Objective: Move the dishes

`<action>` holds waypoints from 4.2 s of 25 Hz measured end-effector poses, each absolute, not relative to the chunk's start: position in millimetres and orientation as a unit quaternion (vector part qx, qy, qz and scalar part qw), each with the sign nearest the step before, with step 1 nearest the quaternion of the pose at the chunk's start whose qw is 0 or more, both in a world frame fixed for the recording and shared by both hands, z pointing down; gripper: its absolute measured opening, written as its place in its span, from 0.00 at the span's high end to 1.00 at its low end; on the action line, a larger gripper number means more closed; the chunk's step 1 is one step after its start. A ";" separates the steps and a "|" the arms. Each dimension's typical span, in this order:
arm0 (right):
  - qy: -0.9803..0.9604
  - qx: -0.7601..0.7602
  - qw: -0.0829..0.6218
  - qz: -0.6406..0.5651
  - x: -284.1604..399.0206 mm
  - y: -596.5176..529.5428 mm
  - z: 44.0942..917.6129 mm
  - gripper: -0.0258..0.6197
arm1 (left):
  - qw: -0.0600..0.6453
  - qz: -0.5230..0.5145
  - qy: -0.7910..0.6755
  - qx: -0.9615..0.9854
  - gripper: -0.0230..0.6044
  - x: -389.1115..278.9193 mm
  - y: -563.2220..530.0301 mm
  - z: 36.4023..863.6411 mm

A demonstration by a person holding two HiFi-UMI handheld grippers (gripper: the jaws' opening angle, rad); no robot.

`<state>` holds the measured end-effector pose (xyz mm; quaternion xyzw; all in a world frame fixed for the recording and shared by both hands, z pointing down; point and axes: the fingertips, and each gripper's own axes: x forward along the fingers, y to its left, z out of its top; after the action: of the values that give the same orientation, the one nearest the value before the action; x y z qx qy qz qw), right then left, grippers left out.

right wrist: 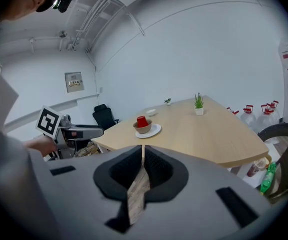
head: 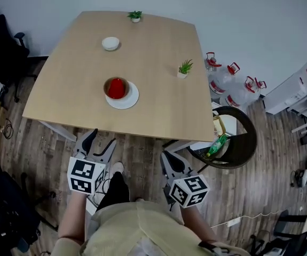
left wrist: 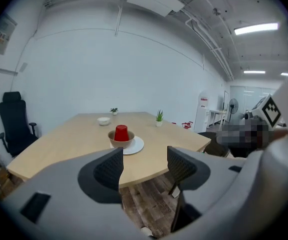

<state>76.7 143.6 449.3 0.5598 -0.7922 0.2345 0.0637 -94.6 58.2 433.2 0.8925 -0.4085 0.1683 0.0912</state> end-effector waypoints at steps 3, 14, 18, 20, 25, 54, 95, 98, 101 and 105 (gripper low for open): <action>-0.791 0.562 0.067 0.232 66.4 109.9 446.3 0.93 | 0.112 0.159 -0.397 0.897 0.54 -98.6 21.3 434.8; -0.775 0.579 0.083 0.241 51.9 20.5 456.3 0.93 | 0.101 0.191 -0.357 0.909 0.54 -84.0 -70.0 454.1; -0.768 0.586 0.078 0.248 49.6 -2.6 459.5 0.93 | 0.083 0.207 -0.341 0.913 0.55 -77.8 -96.5 457.4; -0.763 0.591 0.077 0.251 52.7 -10.1 460.0 0.93 | 0.074 0.214 -0.335 0.915 0.55 -75.2 -109.9 458.5; -0.746 0.608 0.083 0.259 83.2 -18.5 467.1 0.93 | 0.075 0.233 -0.331 0.911 0.55 -64.5 -131.1 467.2; -0.816 0.517 0.086 0.244 158.8 -82.2 478.4 0.82 | 0.069 0.370 -0.403 0.834 0.53 -23.1 -178.5 510.7; -0.842 0.505 0.103 0.160 81.1 -119.9 413.0 0.82 | 0.466 -0.078 -0.263 0.841 0.57 -67.8 -187.1 410.8; -0.853 0.490 0.106 0.145 74.9 -122.6 407.0 0.82 | 0.499 -0.101 -0.245 0.825 0.57 -69.0 -183.4 409.2; -0.863 0.476 0.109 0.128 69.0 -125.1 401.2 0.82 | 0.533 -0.124 -0.225 0.806 0.57 -69.2 -178.9 408.5; -0.879 0.450 0.115 0.103 60.5 -128.2 393.0 0.82 | 0.561 -0.144 -0.200 0.790 0.57 -69.2 -175.1 405.2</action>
<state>60.5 -128.2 393.0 0.4504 -0.8792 0.1035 0.1155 -69.2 -175.1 405.2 0.7904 -0.1999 -0.1438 0.5609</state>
